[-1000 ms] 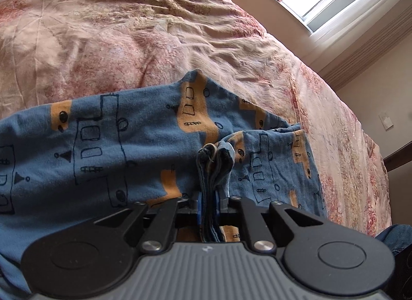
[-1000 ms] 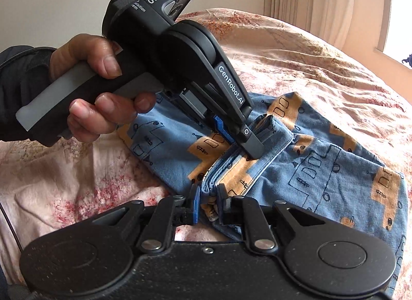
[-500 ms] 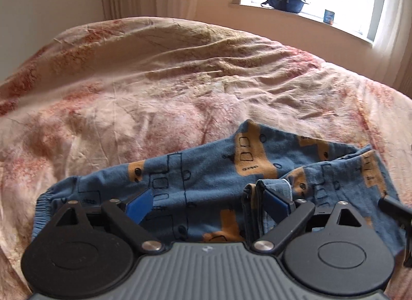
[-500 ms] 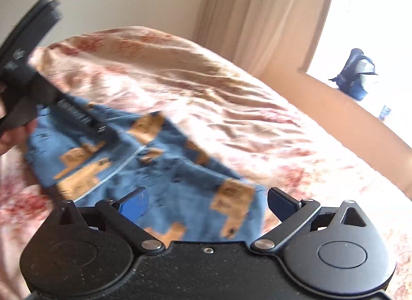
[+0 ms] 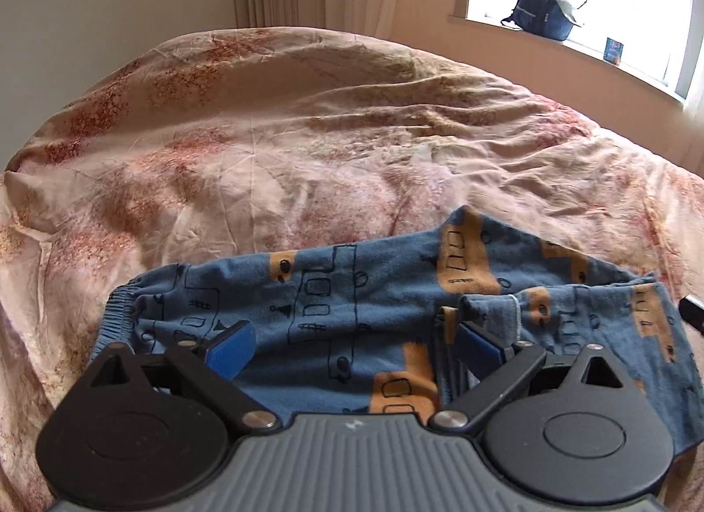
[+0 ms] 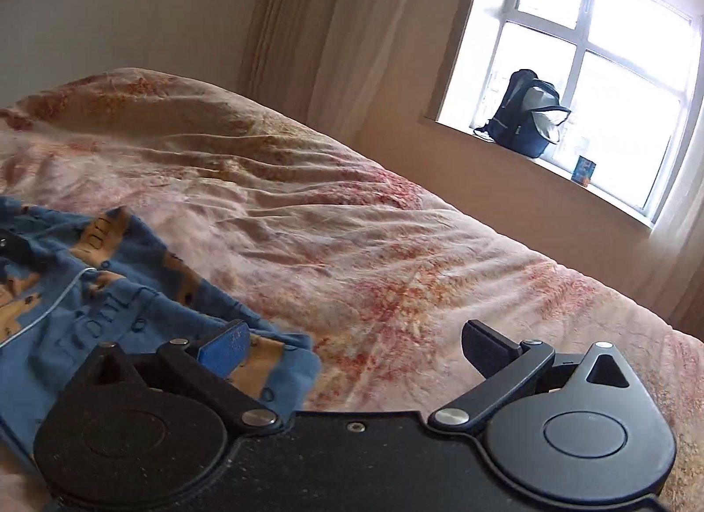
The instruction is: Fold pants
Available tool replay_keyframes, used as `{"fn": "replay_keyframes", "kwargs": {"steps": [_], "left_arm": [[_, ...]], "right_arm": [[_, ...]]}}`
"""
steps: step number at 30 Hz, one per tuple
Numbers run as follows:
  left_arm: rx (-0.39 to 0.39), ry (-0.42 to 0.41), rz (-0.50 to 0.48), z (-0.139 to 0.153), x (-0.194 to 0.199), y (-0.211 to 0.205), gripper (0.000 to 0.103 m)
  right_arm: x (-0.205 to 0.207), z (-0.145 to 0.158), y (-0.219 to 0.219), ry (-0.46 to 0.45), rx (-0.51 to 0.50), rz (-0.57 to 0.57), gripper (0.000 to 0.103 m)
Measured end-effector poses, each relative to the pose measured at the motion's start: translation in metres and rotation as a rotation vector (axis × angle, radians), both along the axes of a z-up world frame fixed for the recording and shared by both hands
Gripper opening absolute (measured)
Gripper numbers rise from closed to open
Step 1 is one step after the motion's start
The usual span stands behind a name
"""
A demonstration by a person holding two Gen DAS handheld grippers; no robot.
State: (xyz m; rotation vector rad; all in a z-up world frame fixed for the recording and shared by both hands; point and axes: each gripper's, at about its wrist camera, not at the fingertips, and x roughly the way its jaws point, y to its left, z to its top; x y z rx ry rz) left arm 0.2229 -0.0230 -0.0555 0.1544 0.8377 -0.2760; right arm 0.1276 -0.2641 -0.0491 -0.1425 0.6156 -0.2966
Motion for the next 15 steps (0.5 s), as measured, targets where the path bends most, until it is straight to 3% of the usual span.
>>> {"fn": "replay_keyframes", "kwargs": {"steps": [3,6,9,12,15], "left_arm": [[0.041,0.031,-0.076,-0.004,-0.023,-0.010,0.103],[0.168,0.103,-0.088,-0.033,-0.036,-0.020,0.103],[0.114,0.138,-0.040,-0.031,-0.039,-0.003,0.103],[0.102,0.175,-0.029,-0.007,-0.044,0.018,0.103],[0.094,0.135,0.013,0.018,-0.054,0.056,0.103]], "right_arm": [[-0.014,-0.006,0.039,0.064,-0.069,0.111,0.102],[-0.021,-0.031,0.060,0.131,-0.168,0.149,0.102],[-0.028,-0.033,0.055,0.132,-0.115,0.120,0.102],[-0.033,-0.013,0.056,0.055,-0.062,0.108,0.102],[-0.025,-0.005,0.070,0.028,-0.049,0.155,0.102]]}}
